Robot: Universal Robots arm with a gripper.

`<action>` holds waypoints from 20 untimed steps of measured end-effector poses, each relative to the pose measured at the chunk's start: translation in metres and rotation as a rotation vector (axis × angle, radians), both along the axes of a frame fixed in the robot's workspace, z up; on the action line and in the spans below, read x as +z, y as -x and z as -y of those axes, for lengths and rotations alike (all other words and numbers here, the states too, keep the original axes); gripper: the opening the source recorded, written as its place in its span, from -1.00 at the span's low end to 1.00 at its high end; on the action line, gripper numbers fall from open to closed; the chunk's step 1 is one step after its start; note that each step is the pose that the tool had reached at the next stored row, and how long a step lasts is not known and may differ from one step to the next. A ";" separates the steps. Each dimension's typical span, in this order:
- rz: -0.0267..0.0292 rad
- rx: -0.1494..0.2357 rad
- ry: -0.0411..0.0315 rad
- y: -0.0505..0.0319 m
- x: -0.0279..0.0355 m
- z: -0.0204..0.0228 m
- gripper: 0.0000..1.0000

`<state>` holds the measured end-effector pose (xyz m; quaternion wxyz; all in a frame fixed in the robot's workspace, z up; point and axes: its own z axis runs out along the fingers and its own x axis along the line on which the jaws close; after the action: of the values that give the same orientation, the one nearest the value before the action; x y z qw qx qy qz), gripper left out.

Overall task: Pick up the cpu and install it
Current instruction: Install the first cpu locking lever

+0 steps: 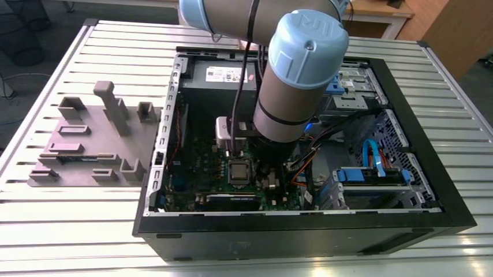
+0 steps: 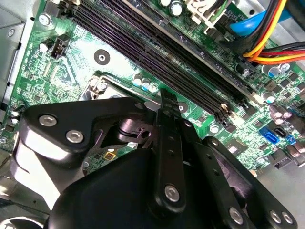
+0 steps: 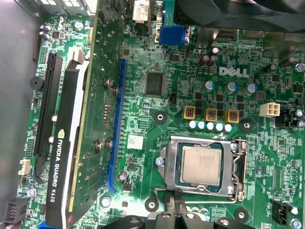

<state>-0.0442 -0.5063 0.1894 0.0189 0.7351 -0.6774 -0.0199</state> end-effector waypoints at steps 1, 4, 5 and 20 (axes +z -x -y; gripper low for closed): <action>0.0000 0.000 -0.0001 0.0000 0.0000 0.0000 -0.80; 0.0000 0.000 -0.0002 0.0000 0.0000 0.0000 -0.80; 0.0000 0.000 -0.0003 0.0000 0.0000 0.0000 -0.80; 0.0028 0.001 -0.0011 0.0001 0.0011 -0.0001 -0.80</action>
<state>-0.0443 -0.5062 0.1905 0.0175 0.7354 -0.6771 -0.0193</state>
